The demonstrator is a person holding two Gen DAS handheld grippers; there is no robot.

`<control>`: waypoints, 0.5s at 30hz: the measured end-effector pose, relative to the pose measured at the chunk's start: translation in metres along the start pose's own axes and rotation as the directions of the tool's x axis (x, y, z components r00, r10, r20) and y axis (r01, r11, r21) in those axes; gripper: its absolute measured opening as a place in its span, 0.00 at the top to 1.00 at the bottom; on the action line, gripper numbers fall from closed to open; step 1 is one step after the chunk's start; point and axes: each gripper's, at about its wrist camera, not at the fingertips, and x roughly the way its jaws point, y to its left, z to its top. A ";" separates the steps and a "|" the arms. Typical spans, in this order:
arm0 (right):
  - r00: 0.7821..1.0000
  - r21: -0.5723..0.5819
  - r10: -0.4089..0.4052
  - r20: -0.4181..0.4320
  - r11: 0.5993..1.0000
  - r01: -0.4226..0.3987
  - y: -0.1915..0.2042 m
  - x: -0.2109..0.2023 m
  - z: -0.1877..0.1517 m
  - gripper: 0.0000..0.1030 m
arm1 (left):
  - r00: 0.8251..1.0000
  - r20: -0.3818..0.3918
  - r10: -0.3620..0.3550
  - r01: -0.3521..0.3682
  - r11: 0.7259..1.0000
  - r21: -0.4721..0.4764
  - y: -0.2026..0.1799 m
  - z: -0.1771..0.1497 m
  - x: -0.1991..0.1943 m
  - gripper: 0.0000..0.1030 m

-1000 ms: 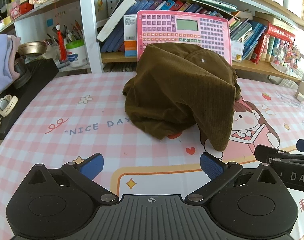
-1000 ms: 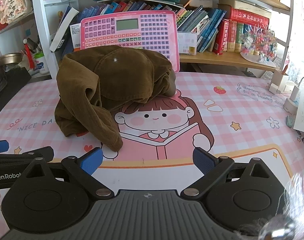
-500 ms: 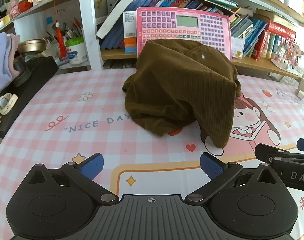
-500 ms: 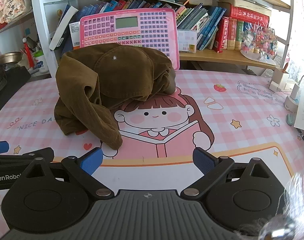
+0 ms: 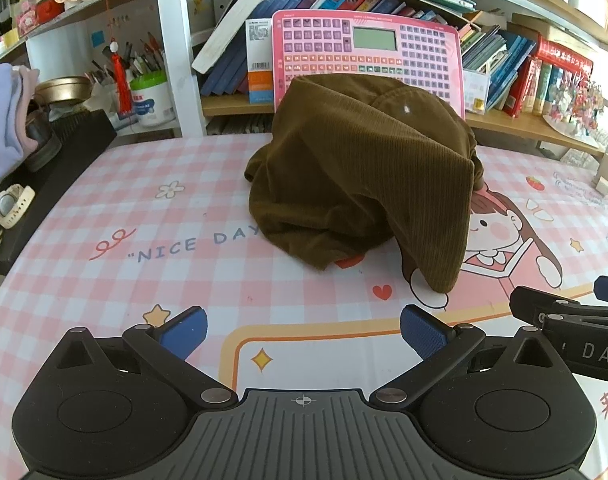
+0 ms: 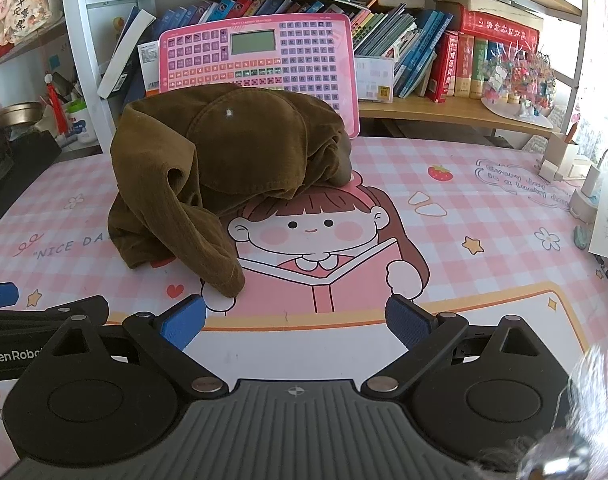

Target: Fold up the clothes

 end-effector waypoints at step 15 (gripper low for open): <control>1.000 -0.003 0.002 0.001 1.000 -0.002 0.001 -0.001 0.000 0.06 | 1.000 -0.004 0.002 -0.002 1.000 0.001 0.001 0.001 -0.001 0.00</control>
